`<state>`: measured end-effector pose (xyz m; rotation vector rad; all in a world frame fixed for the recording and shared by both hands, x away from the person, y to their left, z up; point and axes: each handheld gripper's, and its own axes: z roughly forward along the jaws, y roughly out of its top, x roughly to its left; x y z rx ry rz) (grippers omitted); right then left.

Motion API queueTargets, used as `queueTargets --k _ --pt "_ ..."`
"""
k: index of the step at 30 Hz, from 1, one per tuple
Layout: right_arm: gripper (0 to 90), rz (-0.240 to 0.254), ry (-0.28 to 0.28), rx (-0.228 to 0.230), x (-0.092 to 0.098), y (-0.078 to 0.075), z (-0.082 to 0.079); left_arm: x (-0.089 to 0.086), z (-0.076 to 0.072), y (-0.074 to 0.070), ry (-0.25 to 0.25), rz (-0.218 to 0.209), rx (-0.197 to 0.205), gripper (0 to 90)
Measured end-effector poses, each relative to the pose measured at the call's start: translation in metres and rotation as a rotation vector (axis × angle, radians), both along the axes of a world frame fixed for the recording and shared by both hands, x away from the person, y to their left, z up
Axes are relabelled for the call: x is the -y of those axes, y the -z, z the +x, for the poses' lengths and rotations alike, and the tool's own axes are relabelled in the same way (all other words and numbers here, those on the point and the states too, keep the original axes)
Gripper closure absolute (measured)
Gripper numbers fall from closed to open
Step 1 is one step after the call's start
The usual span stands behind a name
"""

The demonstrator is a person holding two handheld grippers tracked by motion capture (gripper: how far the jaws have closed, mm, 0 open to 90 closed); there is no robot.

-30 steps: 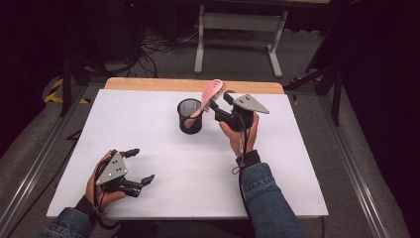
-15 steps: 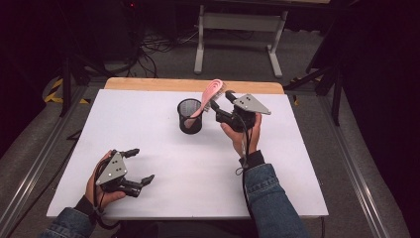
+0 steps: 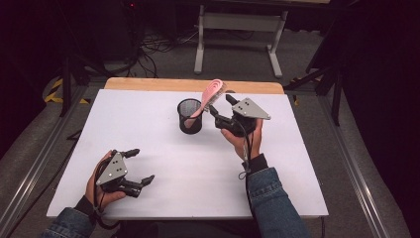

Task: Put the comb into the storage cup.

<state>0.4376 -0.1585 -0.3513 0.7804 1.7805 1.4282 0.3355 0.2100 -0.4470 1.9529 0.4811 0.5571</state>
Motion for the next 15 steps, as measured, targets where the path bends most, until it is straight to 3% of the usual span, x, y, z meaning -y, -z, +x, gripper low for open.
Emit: queueTargets --k 15 --pt "24.5 -0.061 -0.023 0.009 -0.0065 0.0083 -0.0101 -0.0012 0.0004 -0.0003 -0.004 -0.003 0.006 6.0"
